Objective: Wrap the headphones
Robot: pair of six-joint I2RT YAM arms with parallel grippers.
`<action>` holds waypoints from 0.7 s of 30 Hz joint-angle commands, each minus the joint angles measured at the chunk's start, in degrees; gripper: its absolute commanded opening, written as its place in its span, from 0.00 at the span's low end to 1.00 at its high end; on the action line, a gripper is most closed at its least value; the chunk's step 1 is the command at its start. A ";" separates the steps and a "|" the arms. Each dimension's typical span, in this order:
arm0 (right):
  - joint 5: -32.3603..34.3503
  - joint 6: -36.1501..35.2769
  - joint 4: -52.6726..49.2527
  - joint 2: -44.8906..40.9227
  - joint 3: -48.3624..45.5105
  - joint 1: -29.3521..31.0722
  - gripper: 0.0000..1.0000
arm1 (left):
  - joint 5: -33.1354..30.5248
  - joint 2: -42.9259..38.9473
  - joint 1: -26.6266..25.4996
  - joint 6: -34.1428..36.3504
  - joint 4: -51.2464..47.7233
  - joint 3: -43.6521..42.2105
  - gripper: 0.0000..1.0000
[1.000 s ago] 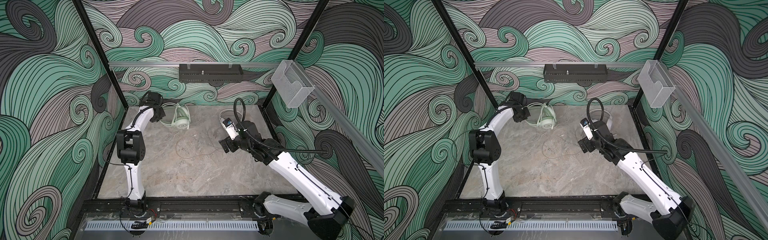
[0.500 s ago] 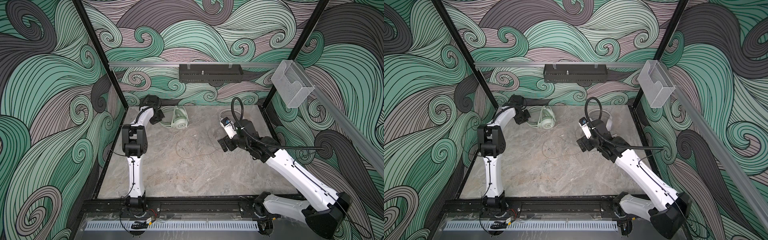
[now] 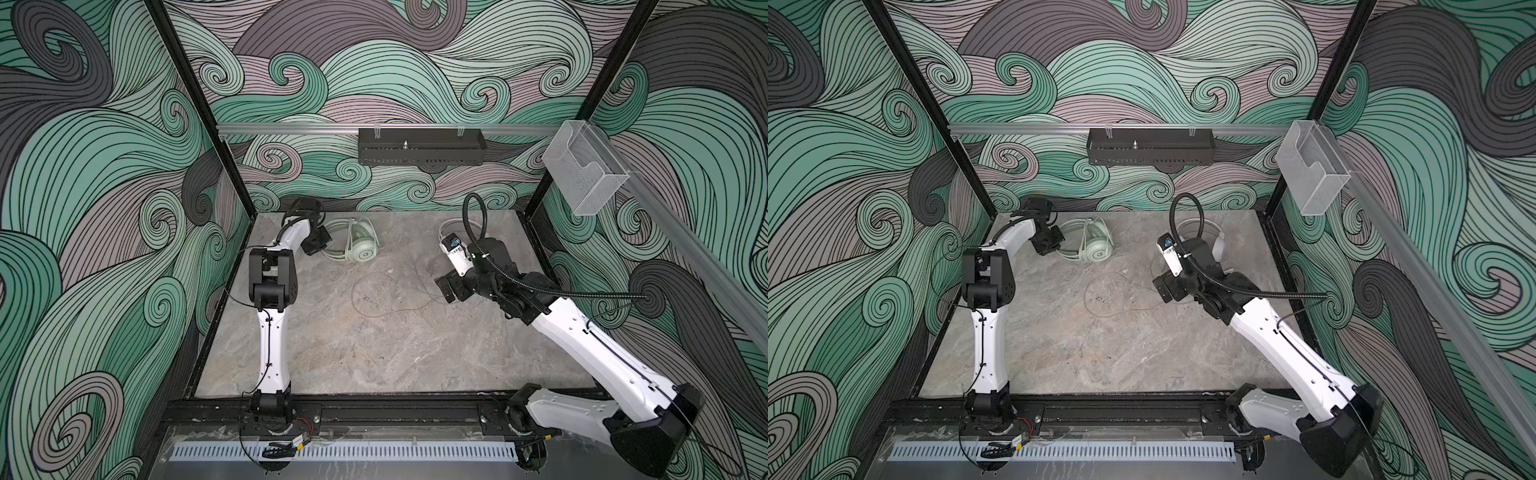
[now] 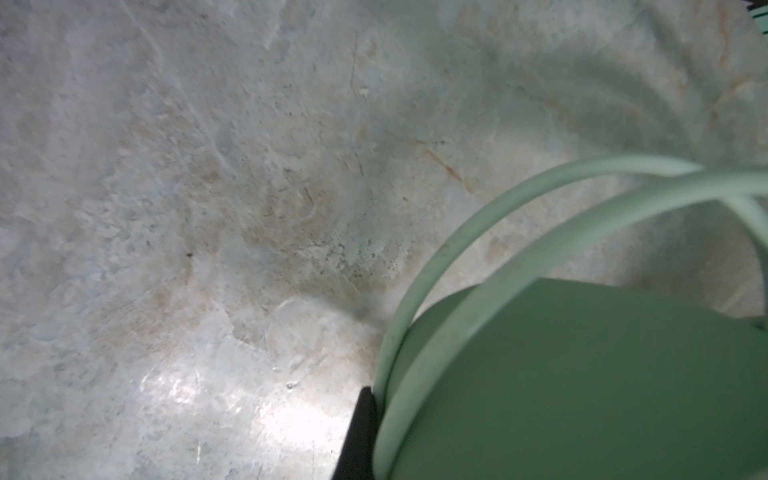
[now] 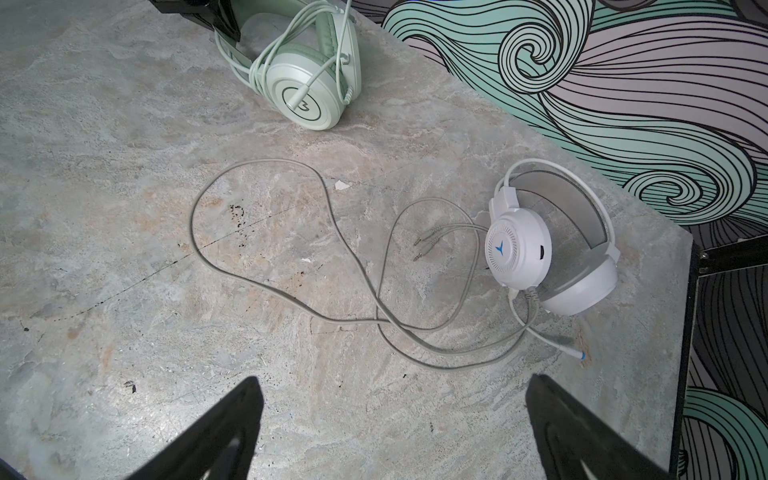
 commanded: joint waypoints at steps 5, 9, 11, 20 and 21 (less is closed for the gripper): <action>-0.05 0.04 0.62 0.30 1.79 -0.18 1.00 | 2.18 -0.16 0.69 -2.04 2.30 -0.78 0.16; 0.26 -0.26 0.60 0.07 1.96 -0.15 1.00 | 2.54 -0.48 0.72 -2.09 2.90 -1.23 0.25; 0.45 -0.34 0.60 0.03 2.23 -0.19 1.00 | 2.53 -0.65 0.72 -2.25 2.56 -1.17 0.30; 0.96 -0.62 -0.67 0.66 5.09 -0.17 0.99 | 2.33 -3.83 1.33 -2.51 1.09 -1.53 0.67; 1.00 -0.61 -1.04 0.81 5.25 -0.16 1.00 | 2.53 -4.29 1.42 -2.36 0.75 -1.50 0.70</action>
